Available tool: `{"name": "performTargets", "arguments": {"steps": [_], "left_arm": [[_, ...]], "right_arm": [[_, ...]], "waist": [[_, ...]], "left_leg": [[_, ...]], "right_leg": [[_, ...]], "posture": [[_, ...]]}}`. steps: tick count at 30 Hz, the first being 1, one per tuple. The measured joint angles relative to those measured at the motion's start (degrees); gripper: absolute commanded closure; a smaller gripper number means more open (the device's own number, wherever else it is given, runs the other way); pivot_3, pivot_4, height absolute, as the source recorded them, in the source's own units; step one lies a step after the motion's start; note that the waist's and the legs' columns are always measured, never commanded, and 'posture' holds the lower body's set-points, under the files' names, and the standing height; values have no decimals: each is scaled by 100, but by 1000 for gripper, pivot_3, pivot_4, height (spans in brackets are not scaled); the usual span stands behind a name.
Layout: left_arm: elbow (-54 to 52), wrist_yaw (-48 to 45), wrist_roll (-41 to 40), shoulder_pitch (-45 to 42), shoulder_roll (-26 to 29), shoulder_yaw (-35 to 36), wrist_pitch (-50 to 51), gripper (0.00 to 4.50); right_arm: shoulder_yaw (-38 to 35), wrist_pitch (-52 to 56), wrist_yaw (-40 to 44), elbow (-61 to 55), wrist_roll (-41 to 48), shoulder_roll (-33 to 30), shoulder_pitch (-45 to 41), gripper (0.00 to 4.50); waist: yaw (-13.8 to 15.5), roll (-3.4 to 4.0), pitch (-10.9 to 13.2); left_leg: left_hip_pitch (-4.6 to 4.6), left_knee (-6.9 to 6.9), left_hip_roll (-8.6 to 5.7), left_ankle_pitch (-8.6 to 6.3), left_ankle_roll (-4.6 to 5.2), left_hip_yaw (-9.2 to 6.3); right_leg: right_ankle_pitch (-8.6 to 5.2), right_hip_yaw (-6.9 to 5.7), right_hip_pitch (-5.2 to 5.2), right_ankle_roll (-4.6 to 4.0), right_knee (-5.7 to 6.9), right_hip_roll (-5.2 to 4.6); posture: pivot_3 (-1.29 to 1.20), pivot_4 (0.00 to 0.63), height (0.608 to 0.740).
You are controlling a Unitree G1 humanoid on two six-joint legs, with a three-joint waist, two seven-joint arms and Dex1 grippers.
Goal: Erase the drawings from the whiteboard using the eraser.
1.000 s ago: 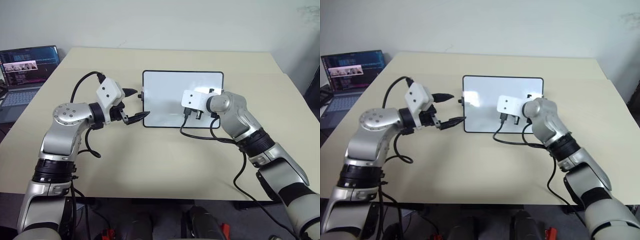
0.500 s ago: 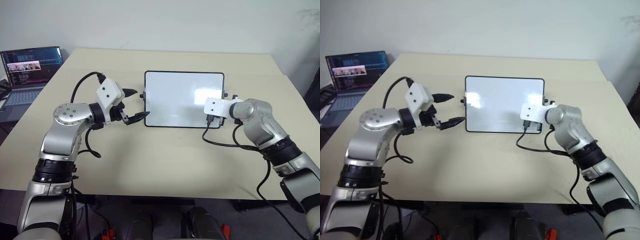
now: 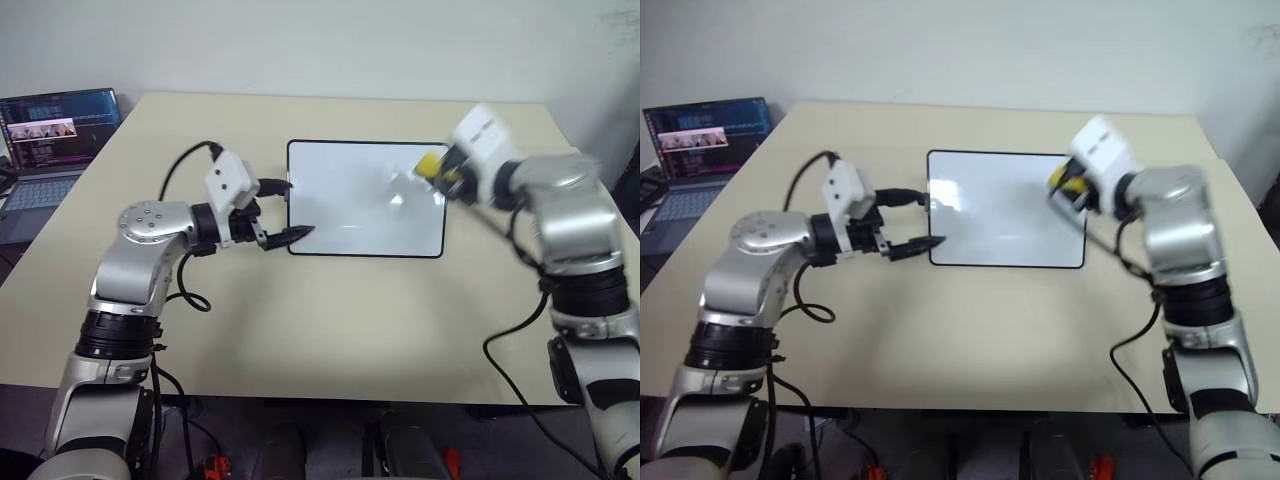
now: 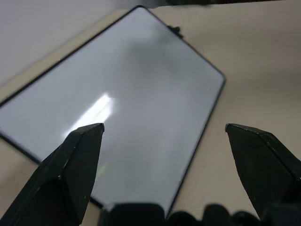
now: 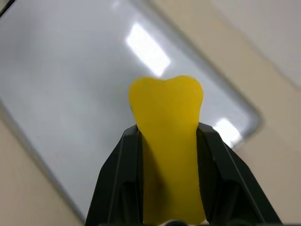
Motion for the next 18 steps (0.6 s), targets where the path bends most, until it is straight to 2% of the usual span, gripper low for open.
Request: {"name": "performTargets", "arguments": {"steps": [3, 10, 18], "left_arm": [[76, -1, -12, -228, -596, -331, 41, 0], [850, -1, 260, -508, -1742, -1005, -399, 0], [1218, 313, 587, -502, -2443, -1211, -833, 0]], "right_arm": [[-283, 204, -500, 324, -7, -344, 117, 3389], [-720, 562, -1114, 1153, 204, -792, 967, 3389], [-716, 361, -1355, 1726, 604, -775, 1576, 3389]], "waist": [[105, -3, -1], [77, 1, 0], [-43, 9, 0]], "left_leg": [[-1, 3, -2, 0, 0, 1], [3, 0, -3, -1, 2, 20], [13, 3, -3, -1, 3, 34]], "right_leg": [[0, 0, 2, 0, -3, 0], [0, 23, -2, 0, 0, 1], [0, 40, 1, 2, 7, 2]], "posture": [[0, 150, 740], [0, 150, 740], [0, 150, 740]]}}
